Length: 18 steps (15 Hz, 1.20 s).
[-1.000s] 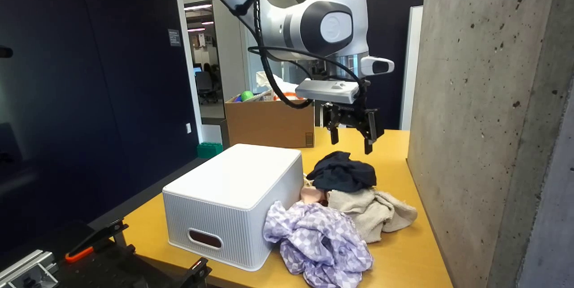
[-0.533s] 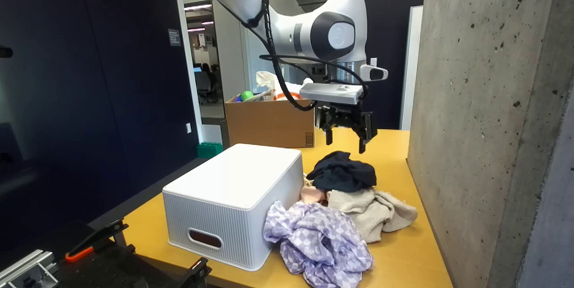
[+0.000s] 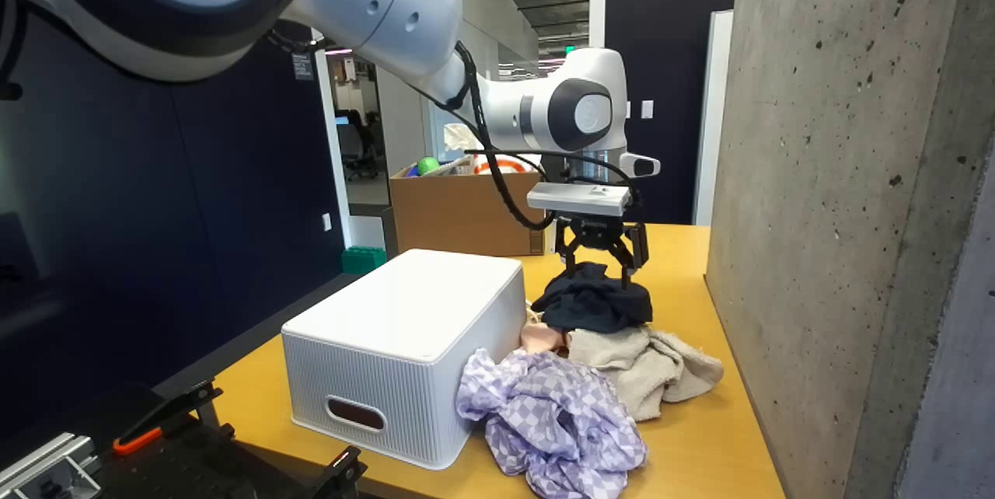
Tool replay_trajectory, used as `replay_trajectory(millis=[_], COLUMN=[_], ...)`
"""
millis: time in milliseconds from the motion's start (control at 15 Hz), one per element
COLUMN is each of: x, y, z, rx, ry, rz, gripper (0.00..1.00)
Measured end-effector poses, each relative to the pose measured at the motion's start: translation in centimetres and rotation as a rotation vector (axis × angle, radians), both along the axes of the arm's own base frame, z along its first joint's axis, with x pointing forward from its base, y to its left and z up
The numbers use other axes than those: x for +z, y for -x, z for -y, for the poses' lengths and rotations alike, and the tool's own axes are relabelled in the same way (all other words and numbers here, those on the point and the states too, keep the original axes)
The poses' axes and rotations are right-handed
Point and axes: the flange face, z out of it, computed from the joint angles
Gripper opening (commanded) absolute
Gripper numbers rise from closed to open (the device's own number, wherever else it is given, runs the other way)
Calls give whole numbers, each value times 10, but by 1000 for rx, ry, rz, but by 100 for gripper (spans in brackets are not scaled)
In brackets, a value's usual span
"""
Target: Remove the checked cloth from the white basket, put it on the table and put the blue shirt on the white basket
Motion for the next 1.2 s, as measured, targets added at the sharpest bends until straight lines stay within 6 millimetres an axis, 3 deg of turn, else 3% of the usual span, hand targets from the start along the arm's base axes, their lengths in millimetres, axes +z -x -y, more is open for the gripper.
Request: replay_trajectory(millis=[533,1200], x=[-18,-63], y=[-34,-33], z=[-38,-46], rx=[-5,-28], ry=[21,21], rz=[96,97], gripper=[100,100])
